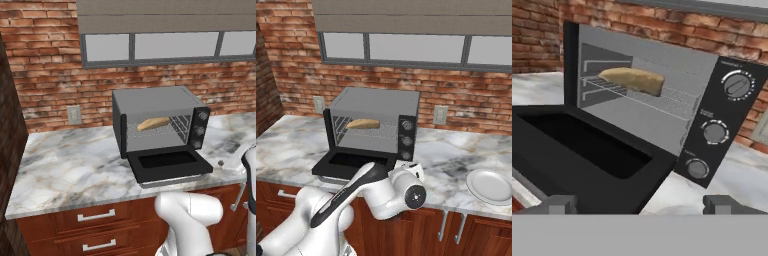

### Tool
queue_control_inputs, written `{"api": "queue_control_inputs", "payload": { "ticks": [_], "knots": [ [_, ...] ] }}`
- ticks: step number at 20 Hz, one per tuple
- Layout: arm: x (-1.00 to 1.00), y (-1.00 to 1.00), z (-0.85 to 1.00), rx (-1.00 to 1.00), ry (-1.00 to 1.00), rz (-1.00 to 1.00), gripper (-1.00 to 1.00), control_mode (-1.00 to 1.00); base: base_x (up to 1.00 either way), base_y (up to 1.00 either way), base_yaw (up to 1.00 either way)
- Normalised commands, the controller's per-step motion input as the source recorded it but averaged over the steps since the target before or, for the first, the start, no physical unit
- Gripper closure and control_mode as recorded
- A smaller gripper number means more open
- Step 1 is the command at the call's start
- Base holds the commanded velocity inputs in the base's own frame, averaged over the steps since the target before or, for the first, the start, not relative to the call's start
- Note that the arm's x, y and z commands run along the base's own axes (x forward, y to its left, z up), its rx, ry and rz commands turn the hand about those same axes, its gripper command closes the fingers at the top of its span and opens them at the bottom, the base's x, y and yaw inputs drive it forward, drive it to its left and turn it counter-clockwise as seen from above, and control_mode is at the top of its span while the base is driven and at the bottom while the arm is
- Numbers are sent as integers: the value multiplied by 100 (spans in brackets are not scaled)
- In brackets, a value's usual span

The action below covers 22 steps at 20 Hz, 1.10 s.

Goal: Pull the toaster oven rack outwards. Pick up the baguette from the plate and place it on the toaster oven rack. Close the toaster oven door fully and set the temperature to the lowest setting.

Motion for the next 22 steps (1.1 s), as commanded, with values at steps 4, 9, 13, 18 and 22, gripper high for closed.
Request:
{"api": "queue_control_inputs", "payload": {
  "ticks": [4, 9, 13, 18, 22],
  "knots": [
    [0, 1, -24, -1, -8, 14, -100, -100, 0, 0, 0],
    [0, -12, -6, 1, -1, 20, -100, -100, 0, 0, 0],
    [0, -1, -10, 2, 4, 14, -100, -100, 0, 0, 0],
    [0, -1, -21, 0, 0, 8, -100, -100, 0, 0, 0],
    [0, -4, -26, 0, 0, 4, -100, -100, 0, 0, 0]
  ]
}}
